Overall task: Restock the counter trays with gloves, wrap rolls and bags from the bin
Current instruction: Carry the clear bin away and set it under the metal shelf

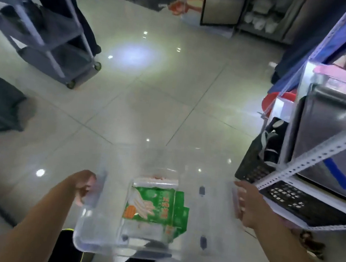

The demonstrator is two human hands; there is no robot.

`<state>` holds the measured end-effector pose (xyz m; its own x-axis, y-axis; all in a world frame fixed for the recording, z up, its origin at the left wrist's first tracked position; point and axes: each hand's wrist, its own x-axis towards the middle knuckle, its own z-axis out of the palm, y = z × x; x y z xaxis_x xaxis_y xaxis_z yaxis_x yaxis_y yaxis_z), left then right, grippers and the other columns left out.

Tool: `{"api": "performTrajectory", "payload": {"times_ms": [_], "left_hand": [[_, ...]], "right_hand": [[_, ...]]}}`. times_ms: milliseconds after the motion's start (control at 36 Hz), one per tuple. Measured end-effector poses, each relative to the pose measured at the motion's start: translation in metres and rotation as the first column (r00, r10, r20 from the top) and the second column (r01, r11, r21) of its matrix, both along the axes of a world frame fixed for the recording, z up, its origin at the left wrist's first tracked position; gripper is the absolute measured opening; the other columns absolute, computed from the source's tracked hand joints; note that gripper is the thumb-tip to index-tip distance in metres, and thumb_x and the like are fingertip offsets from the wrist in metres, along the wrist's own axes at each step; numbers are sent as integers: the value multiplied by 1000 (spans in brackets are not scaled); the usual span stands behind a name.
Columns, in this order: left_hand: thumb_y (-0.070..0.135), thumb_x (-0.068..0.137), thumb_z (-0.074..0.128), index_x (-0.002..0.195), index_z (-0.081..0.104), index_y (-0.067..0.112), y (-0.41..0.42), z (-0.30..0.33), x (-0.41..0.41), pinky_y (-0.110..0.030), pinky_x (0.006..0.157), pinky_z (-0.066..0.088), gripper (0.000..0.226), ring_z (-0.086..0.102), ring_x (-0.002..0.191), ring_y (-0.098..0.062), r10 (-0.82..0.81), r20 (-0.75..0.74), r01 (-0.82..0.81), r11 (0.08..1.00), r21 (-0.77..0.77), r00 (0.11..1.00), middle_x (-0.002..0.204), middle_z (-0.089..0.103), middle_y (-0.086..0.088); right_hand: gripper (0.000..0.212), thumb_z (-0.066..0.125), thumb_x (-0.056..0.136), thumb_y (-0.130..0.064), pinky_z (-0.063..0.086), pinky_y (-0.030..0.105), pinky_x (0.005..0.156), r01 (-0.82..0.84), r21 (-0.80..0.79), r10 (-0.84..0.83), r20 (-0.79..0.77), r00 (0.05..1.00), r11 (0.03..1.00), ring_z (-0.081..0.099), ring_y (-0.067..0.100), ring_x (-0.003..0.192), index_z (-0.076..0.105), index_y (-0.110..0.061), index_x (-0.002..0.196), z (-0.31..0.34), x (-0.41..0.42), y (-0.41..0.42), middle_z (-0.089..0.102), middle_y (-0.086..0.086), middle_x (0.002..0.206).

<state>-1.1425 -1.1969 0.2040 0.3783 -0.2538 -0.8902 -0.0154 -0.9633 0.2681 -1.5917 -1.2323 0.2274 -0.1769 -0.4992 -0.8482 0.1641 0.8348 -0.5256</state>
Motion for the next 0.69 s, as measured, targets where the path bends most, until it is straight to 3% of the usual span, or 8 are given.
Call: {"api": "performTrajectory", "payload": {"times_ms": [56,139,250,389,556,694], "left_hand": [[3,97,36,70,45,12,-31,-9,8,-43,72,39,30,46,74,-23,-2,-66,2,1000,-1,998,74,42,-8],[3,87,44,70,45,13,-83,-15,17,-28,57,40,20,51,56,-21,91,-136,-98,994,-49,987,63,48,-9],[7,92,52,78,54,10,-175,-16,36,-36,62,43,14,52,69,-26,173,-98,-191,957,-219,980,81,53,-12],[11,88,56,84,59,10,-297,-24,55,-35,60,44,6,54,66,-23,171,-143,-209,926,-315,975,78,57,-11],[14,88,52,82,59,12,-449,-27,57,-34,66,44,10,54,69,-23,170,-160,-211,933,-292,972,81,55,-10],[12,88,53,90,58,12,-563,-8,48,-35,66,46,6,54,71,-23,63,-144,-102,954,-281,988,84,56,-11]], "right_hand": [[18,65,83,-33,42,31,59,-7,-42,8,3,1000,999,53,26,73,64,-15,87,4,2,-37,59,9,86],[11,60,89,-26,32,26,55,-34,-136,36,14,999,990,46,16,61,63,-21,79,17,8,-94,54,1,75],[19,66,84,-39,42,27,57,-108,-169,100,-56,993,980,54,16,59,64,-20,79,33,23,-174,59,-1,69],[21,67,80,-41,44,28,58,-33,-212,16,-82,996,977,59,14,59,68,-21,77,22,33,-280,66,-3,67],[19,63,86,-37,47,33,72,88,-252,-92,-4,996,964,59,23,83,69,-19,91,-6,32,-411,67,2,95],[19,63,87,-36,48,33,63,158,-216,-171,-45,984,964,62,24,76,70,-18,84,-8,32,-506,68,7,87]]}}
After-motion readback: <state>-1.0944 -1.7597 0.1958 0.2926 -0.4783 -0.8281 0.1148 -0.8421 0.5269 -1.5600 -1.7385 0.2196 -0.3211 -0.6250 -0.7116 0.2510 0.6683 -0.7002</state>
